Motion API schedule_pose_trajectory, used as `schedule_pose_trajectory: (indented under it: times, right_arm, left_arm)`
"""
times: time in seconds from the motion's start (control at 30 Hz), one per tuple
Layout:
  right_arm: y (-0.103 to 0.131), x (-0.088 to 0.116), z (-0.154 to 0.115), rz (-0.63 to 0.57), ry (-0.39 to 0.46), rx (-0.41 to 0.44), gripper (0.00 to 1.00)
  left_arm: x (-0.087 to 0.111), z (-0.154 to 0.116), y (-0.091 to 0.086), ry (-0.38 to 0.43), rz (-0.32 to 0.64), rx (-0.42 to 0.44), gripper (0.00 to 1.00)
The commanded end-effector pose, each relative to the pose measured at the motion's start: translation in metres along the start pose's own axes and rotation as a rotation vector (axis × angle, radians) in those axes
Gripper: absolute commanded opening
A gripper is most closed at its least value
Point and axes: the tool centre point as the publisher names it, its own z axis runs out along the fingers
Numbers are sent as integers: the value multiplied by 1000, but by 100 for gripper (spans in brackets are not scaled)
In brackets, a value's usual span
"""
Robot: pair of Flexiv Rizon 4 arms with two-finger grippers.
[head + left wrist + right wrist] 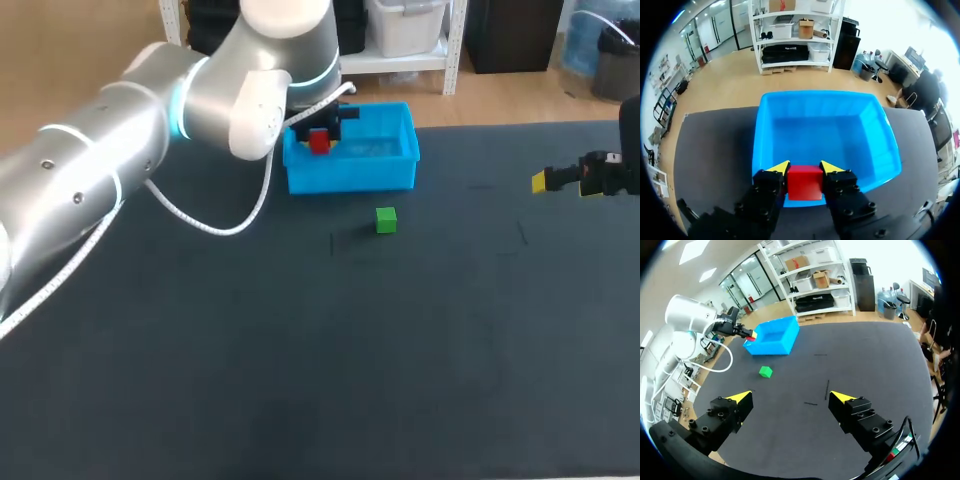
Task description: Use the left arm to pick the red cube and place it into the blue plastic box first, then use the right arm to grasp the green cube and put it into the same blue plastic box after the first action is fully finished.
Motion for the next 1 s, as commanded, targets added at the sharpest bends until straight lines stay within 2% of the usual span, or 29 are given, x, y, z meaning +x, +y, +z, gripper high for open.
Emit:
schedule_pose_trajectory:
  times: [0.03,0.77,0.8,0.83,0.9,0.93,1.0]
  right_arm:
    - [0,0,0,0,0,1,100]
    - [0,0,0,0,0,1,100]
    - [0,0,0,0,0,1,100]
    - [0,0,0,0,0,1,100]
    - [0,0,0,0,0,1,100]
    - [0,0,0,0,0,1,100]
    - [0,0,0,0,0,1,100]
  left_arm:
    - [-7,8,-3,16,-4,-11,0]
    - [-11,23,-2,45,-15,-47,0]
    - [-11,24,-2,49,-16,-50,9]
    - [-12,24,-2,50,-17,-47,44]
    - [-12,24,-1,49,-17,-47,85]
    - [-12,24,-1,49,-17,-47,100]
    - [-12,23,0,47,-17,-46,100]
